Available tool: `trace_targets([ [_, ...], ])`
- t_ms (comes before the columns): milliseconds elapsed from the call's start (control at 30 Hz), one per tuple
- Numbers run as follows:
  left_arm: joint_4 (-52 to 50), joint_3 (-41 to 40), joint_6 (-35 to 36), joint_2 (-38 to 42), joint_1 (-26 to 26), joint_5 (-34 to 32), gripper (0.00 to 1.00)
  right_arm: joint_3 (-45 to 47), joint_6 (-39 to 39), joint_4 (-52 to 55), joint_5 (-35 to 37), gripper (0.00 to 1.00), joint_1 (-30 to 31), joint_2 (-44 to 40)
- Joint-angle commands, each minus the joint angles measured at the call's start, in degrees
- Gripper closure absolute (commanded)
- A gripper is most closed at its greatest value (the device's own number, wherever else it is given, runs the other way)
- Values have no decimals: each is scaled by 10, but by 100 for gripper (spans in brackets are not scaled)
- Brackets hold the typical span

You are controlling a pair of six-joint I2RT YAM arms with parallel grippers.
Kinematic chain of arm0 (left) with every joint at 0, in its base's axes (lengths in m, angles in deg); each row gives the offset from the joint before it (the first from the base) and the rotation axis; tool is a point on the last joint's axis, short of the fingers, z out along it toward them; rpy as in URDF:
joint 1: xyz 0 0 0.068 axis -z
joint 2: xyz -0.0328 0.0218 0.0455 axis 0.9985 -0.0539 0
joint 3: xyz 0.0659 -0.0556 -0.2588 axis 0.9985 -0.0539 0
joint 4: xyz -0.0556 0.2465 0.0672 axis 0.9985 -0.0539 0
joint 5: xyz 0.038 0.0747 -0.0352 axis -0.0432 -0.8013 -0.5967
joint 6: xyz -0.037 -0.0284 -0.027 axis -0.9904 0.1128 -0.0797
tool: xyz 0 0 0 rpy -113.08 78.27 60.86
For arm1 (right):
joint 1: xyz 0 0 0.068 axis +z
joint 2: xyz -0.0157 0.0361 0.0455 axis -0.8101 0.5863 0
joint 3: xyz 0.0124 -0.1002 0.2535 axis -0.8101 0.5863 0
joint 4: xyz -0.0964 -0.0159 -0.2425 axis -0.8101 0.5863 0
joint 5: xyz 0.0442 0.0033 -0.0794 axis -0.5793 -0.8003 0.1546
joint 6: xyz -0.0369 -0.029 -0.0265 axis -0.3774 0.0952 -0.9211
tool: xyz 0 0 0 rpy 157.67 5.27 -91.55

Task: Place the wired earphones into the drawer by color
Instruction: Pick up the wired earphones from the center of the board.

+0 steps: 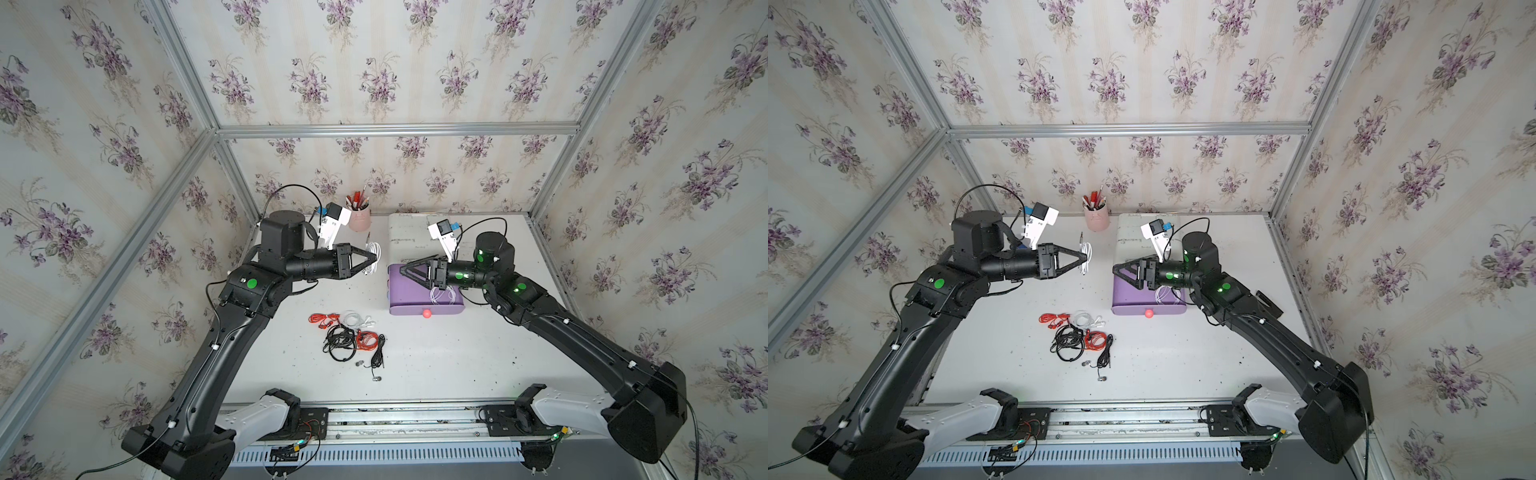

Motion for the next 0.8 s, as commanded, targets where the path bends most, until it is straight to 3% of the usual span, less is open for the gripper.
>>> trace_targets([
  [0, 36, -2, -18, 2, 2, 15, 95, -4, 21, -74, -19, 29, 6, 16],
  [467, 65, -24, -37, 10, 7, 24, 96, -40, 65, -186, -51, 30, 20, 113],
  [767, 58, -23, -28, 3, 8, 15, 95, -61, 64, -199, -69, 30, 42, 134],
])
